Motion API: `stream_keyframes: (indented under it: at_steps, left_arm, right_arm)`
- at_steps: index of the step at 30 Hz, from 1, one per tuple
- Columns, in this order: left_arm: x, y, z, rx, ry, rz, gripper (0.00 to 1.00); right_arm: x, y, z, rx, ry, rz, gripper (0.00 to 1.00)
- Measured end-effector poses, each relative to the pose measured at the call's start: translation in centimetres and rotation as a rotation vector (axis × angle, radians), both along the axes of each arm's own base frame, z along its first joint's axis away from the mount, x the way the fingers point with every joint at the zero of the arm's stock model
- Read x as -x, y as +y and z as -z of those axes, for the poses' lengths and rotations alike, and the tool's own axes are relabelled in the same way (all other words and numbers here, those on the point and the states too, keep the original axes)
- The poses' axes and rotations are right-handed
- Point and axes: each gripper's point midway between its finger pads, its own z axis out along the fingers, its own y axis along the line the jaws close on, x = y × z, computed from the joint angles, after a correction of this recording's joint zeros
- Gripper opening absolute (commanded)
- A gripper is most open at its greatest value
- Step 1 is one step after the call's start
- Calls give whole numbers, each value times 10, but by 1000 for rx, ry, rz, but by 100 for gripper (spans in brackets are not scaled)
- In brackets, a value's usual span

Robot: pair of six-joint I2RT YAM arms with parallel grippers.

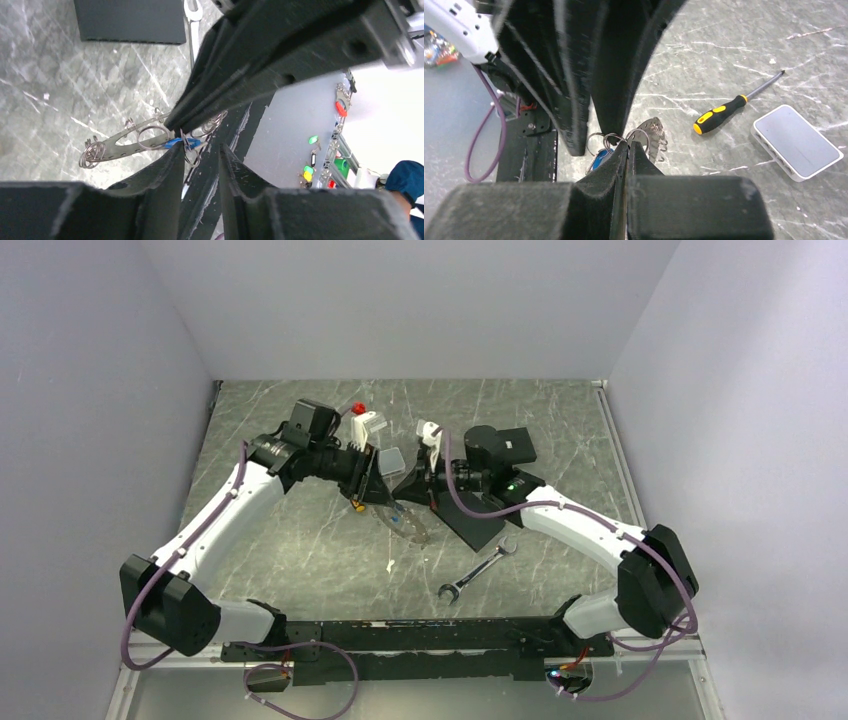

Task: Remove the keys from the keyring
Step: Remove the key from the keyring.

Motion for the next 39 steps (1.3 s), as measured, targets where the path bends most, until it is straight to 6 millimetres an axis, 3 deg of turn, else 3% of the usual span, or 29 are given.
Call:
stream_keyframes:
  at_steps: [7, 14, 28, 36, 39]
  left_arm:
    - [-6, 0, -20, 72, -59, 10, 41]
    - [2, 1, -41, 136, -113, 38, 41]
    - [1, 4, -29, 169, -180, 39, 35]
    - [-9, -1, -41, 227, -297, 49, 33]
    - [-11, -4, -44, 247, -315, 53, 25]
  right_arm:
    - [-15, -9, -10, -142, 130, 28, 0]
    - [-16, -14, -13, -237, 204, 33, 0]
    - [1, -20, -42, -384, 210, -51, 0]
    - [8, -21, -49, -419, 217, -87, 0]
    - [9, -22, -49, -424, 223, -91, 0]
